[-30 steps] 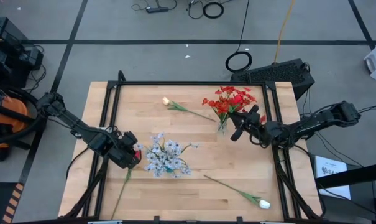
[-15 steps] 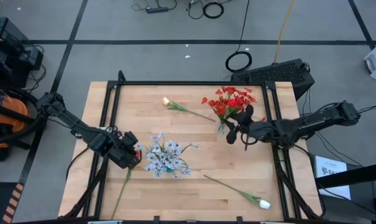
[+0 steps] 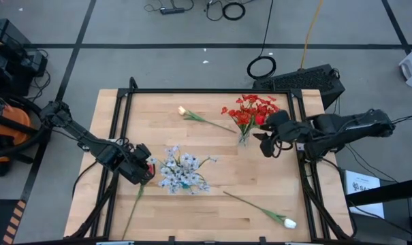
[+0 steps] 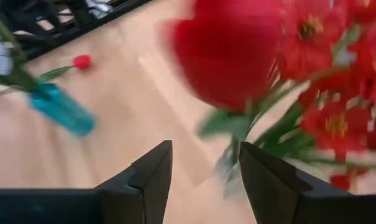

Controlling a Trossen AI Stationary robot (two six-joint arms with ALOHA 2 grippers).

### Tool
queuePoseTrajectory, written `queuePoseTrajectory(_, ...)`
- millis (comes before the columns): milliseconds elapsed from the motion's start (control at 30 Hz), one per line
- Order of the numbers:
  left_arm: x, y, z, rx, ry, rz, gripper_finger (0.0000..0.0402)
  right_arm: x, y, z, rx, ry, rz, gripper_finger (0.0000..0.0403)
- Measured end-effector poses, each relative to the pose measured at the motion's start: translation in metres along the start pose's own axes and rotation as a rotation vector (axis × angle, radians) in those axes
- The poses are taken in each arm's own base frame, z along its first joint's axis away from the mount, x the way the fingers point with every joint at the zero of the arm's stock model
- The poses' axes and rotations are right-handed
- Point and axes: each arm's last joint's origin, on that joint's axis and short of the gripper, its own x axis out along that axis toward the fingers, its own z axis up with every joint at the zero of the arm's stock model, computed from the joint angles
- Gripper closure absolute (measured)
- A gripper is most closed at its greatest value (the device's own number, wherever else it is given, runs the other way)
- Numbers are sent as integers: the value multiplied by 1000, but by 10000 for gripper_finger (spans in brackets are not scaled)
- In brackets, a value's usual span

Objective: Sort flowers into vase by color
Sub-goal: Put the right red flower into the transparent flower vase, then put the red flower into the transparent flower vase

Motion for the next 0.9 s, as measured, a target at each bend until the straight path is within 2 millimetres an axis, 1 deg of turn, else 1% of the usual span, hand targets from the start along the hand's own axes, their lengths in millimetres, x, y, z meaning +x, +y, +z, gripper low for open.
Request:
queuePoseTrajectory(67, 0, 0, 0, -14, 3, -1, 261, -9, -1, 3, 68, 56, 22, 230)
queuePoseTrajectory(133, 0, 0, -1, -39, 25, -8, 261, -14, -3, 2, 143, 130, 30, 237)
queuePoseTrajectory(233, 0, -1, -2, -111, 81, -23, 261, -17, -6, -5, 259, 247, 16, 251)
queuePoseTrajectory(367, 0, 0, -5, -276, 162, -20, 261, -17, -11, -16, 361, 405, -60, 271)
queuePoseTrajectory(467, 0, 0, -7, -368, 217, -1, 261, -15, -13, -21, 366, 462, -110, 283)
queuePoseTrajectory(600, 4, -3, -9, -396, 260, 18, 261, -12, -12, -21, 336, 474, -119, 292)
queuePoseTrajectory(733, 13, -9, -11, -387, 302, 53, 261, -10, -11, -21, 302, 480, -116, 294)
queuePoseTrajectory(900, 29, -20, -15, -329, 348, 102, 261, -10, -11, -21, 264, 483, -109, 294)
